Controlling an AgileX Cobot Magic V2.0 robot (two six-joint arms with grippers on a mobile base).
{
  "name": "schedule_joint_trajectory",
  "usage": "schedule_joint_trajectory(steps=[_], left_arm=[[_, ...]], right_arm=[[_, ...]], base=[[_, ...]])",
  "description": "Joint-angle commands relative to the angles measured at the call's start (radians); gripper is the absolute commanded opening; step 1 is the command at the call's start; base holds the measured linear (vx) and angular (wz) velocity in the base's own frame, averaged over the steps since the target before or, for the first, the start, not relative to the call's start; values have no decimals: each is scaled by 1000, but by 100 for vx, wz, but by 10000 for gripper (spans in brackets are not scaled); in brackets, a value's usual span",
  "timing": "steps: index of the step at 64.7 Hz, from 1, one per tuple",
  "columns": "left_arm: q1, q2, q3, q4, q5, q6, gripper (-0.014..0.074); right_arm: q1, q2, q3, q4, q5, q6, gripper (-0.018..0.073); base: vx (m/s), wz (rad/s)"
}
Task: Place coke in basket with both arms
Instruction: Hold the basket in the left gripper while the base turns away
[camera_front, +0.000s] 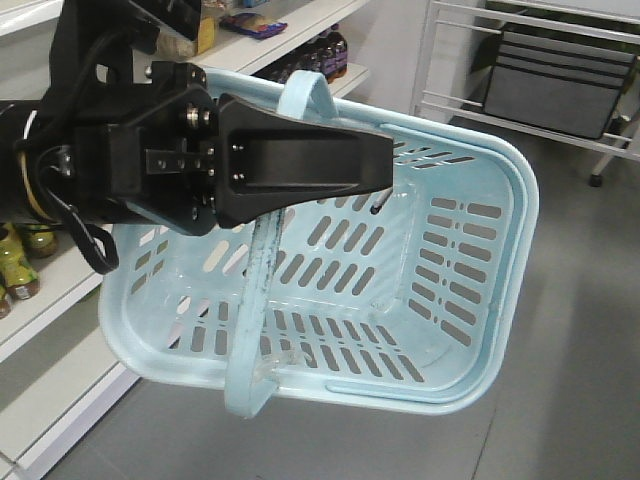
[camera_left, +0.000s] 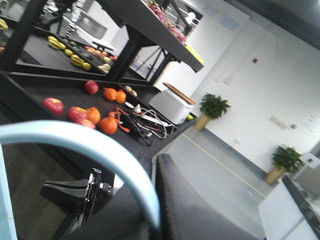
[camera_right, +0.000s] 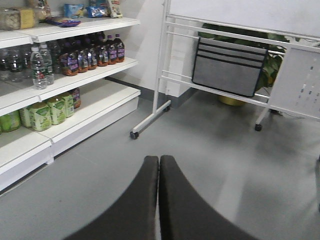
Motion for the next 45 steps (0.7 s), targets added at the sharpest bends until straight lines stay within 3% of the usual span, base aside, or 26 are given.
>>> schedule_joint_trajectory(steps=[1, 45], left_arm=[[-3, -35, -29, -99, -170, 7, -7], [-3, -35, -29, -99, -170, 7, -6]], right_arm=[[-1, -18, 9, -9, -72, -8, -5], [-1, -18, 9, -9, -72, -8, -5]], base=[[-5, -41], [4, -39]])
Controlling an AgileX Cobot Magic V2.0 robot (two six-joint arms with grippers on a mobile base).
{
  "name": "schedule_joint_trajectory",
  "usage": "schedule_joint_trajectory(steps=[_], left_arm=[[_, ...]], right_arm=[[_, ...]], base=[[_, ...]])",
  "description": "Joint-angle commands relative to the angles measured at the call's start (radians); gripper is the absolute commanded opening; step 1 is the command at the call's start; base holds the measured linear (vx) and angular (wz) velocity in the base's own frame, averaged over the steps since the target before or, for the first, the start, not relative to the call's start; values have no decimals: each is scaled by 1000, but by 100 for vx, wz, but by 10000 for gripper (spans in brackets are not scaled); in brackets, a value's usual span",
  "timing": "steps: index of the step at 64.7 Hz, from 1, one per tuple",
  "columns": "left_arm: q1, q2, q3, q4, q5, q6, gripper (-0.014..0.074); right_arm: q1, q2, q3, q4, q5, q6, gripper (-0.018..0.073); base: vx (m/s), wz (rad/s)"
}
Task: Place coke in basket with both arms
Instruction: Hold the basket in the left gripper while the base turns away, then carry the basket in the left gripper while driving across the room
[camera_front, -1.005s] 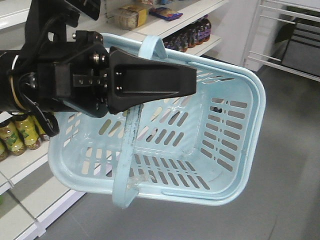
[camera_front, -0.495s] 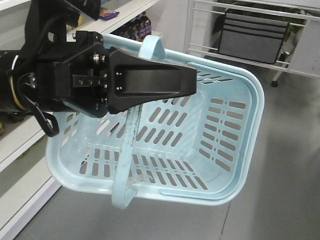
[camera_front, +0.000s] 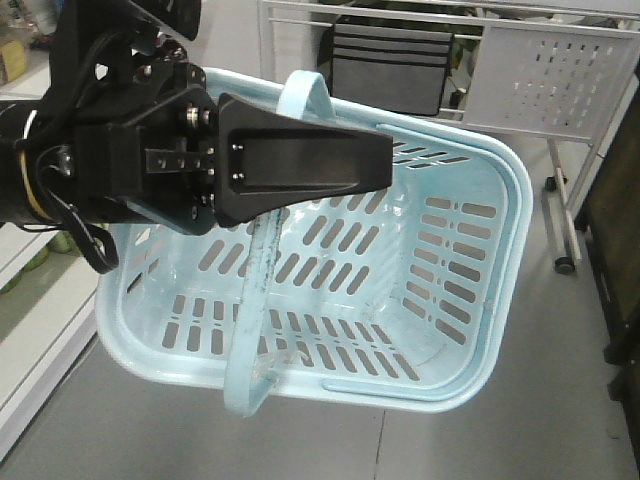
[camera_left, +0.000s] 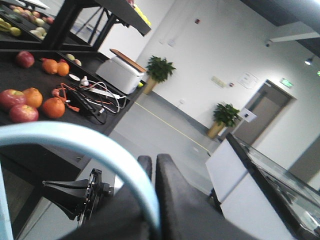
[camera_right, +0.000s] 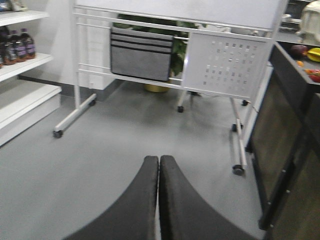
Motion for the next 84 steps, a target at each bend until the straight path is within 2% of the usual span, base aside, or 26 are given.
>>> schedule_joint_trajectory(steps=[1, 39, 84], left_arm=[[-3, -35, -29, -99, -170, 7, -6], [-3, -35, -29, -99, -170, 7, -6], [-3, -35, -29, -99, -170, 7, -6]], right_arm=[[-1, -18, 9, -9, -72, -8, -5], [-1, -18, 9, -9, -72, -8, -5], [-1, -18, 9, -9, -72, -8, -5]], base=[[12, -42], [15, -34], [20, -3]])
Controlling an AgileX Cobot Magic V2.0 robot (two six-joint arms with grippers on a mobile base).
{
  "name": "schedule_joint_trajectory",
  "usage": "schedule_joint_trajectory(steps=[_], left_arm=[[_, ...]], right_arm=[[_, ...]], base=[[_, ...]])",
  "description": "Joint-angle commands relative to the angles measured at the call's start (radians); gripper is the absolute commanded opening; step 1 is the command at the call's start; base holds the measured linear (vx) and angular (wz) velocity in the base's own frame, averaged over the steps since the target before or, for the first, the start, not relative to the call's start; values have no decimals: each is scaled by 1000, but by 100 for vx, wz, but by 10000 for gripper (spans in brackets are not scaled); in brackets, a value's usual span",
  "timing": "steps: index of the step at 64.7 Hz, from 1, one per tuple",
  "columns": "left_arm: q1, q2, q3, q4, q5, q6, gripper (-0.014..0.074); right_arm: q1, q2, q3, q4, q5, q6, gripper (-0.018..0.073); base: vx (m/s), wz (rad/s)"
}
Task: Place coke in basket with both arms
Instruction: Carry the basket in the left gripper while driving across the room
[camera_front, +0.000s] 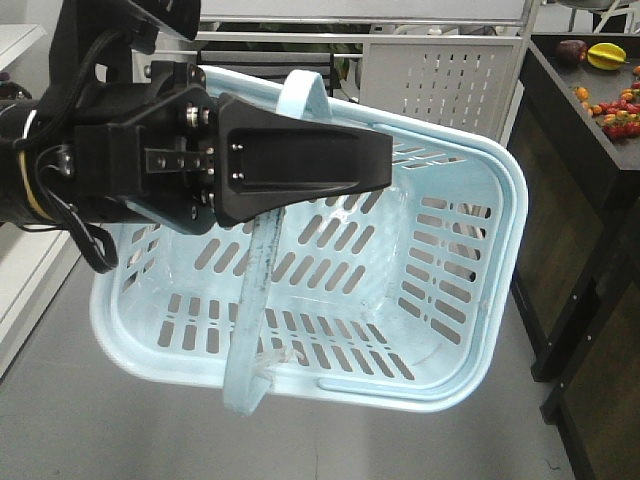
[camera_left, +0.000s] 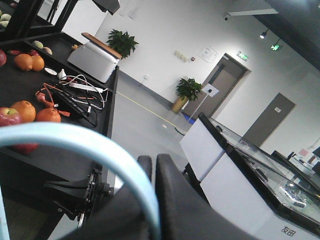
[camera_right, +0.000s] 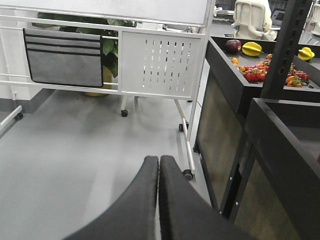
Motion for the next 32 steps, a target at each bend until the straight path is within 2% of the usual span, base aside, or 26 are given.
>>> schedule_joint_trajectory(steps=[1, 32], left_arm=[[-3, -35, -29, -99, -170, 7, -6], [-3, -35, -29, -99, -170, 7, -6]], right_arm=[[-1, -18, 9, -9, -72, -8, -5], [-1, -18, 9, -9, -72, -8, -5]], base=[[19, -2], [18, -3]])
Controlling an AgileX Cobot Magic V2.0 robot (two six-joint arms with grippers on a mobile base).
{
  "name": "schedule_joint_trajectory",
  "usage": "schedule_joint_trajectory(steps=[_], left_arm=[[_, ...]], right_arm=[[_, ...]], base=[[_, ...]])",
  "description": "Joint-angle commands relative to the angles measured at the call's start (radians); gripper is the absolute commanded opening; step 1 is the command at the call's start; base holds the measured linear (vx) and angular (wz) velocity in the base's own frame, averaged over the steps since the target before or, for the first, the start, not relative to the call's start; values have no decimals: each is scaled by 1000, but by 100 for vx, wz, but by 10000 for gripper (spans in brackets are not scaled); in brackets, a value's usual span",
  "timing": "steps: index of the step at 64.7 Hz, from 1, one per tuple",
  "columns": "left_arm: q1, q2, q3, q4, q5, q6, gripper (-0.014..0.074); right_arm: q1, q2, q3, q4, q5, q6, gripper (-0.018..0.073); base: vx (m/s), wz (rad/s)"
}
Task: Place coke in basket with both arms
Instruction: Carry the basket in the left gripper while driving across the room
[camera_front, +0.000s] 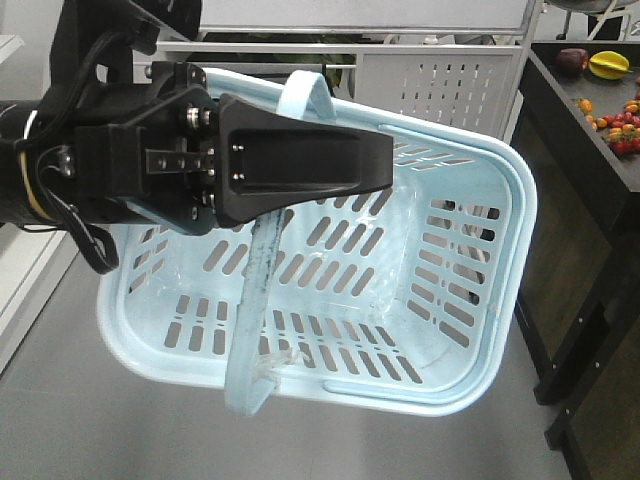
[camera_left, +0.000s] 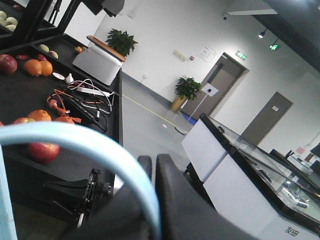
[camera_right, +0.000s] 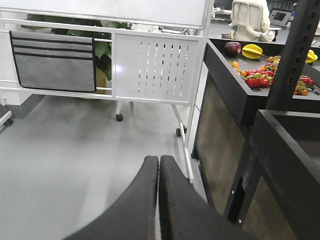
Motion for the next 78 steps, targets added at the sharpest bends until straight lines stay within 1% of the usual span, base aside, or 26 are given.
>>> schedule_joint_trajectory(steps=[1, 78], left_arm=[[-3, -35, -29, -99, -170, 7, -6], [-3, -35, -29, -99, -170, 7, -6]], right_arm=[[-1, -18, 9, -9, -72, -8, -5], [-1, -18, 9, -9, -72, -8, -5]], base=[[18, -2], [19, -2]])
